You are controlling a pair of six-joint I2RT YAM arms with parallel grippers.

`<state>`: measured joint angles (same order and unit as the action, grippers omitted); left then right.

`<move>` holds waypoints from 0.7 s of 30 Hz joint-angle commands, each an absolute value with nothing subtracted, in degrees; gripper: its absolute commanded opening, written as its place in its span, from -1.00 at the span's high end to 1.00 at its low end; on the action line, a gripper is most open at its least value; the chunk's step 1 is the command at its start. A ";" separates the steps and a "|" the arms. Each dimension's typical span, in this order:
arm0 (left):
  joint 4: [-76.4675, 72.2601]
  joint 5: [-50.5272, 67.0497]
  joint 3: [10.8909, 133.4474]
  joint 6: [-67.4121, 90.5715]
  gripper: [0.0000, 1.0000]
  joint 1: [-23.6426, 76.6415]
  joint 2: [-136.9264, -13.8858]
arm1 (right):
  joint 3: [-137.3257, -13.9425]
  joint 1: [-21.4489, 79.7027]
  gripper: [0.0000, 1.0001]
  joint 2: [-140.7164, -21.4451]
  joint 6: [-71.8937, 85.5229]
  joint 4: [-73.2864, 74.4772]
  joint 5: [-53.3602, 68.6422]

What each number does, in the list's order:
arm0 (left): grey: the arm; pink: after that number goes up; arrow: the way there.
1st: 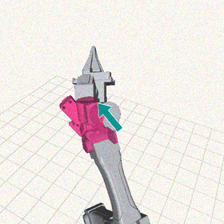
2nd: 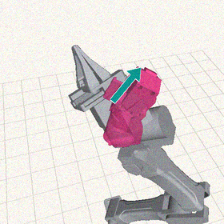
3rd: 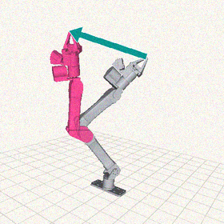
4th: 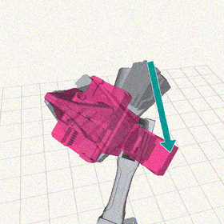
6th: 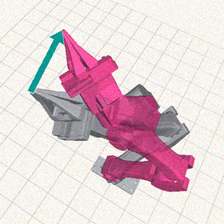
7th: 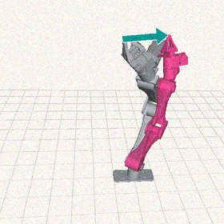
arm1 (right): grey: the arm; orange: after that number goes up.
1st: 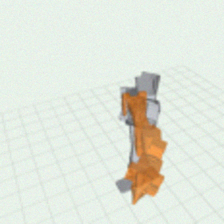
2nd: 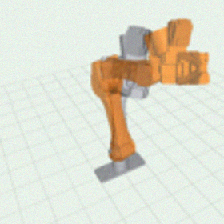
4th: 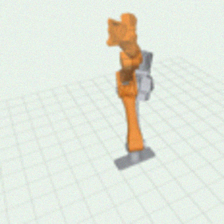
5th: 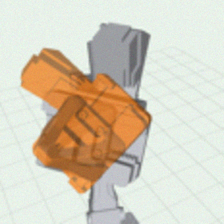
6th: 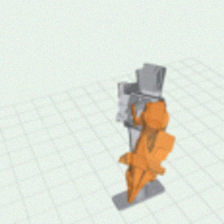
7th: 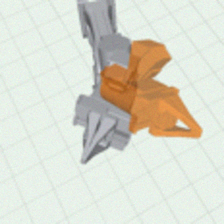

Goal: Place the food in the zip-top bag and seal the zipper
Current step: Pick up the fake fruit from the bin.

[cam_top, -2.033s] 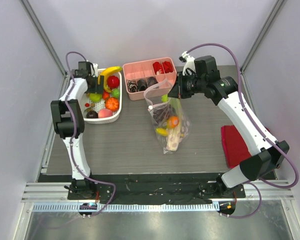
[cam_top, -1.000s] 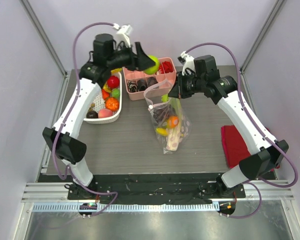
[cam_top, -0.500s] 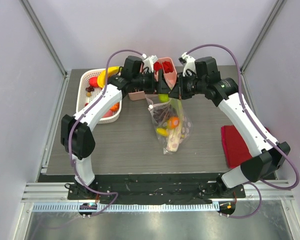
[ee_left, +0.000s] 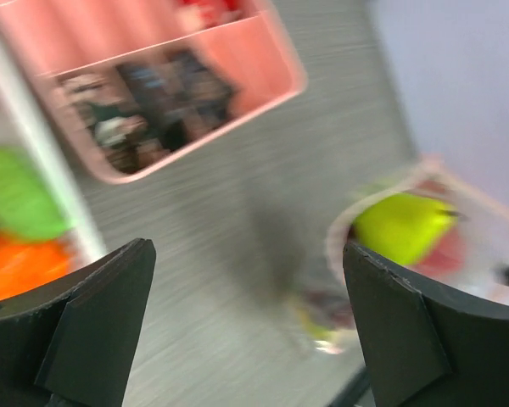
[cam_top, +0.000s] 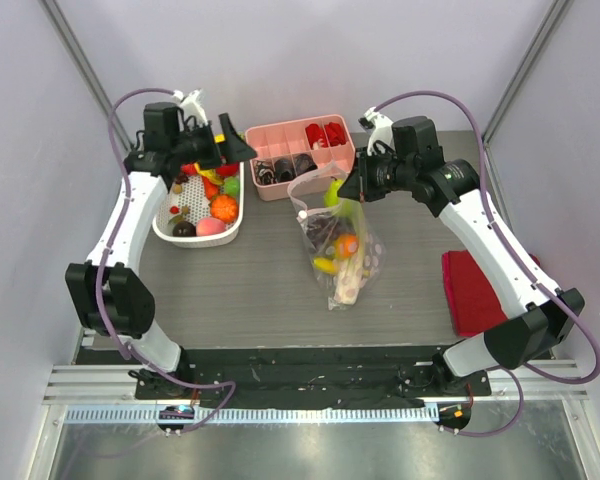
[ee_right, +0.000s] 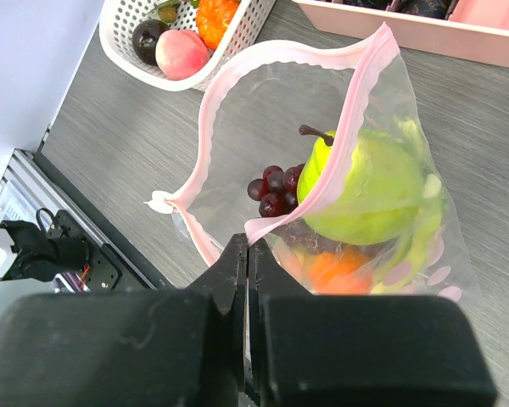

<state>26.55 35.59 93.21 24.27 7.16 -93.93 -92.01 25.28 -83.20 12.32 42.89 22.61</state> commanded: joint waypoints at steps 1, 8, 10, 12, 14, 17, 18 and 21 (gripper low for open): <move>34.62 29.37 88.60 9.71 -0.86 4.05 -95.09 | -92.37 25.22 0.98 -81.04 11.42 39.73 24.08; 40.93 20.57 88.76 -1.82 -0.82 1.68 -102.82 | -92.72 25.22 0.98 -81.39 11.08 39.73 24.26; 41.83 19.34 88.51 -3.42 -0.82 0.88 -105.02 | -92.72 25.14 0.98 -81.30 11.16 39.81 24.17; 40.70 18.72 87.72 -5.09 -0.84 0.26 -106.16 | -92.37 25.31 0.98 -81.21 11.51 39.81 24.17; 39.82 17.93 87.98 -5.97 -0.84 0.26 -107.92 | -92.37 25.22 0.98 -81.21 11.60 39.73 24.17; 37.71 18.72 89.03 -5.37 -0.85 0.26 -110.56 | -92.46 25.14 0.98 -81.47 11.60 39.73 24.08; 36.23 18.98 89.38 -4.14 -0.86 0.26 -111.18 | -92.46 25.22 0.98 -81.65 11.60 39.73 24.17; 34.37 19.77 91.40 -2.12 -0.88 0.26 -114.60 | -92.72 25.31 0.98 -82.09 11.86 39.64 24.17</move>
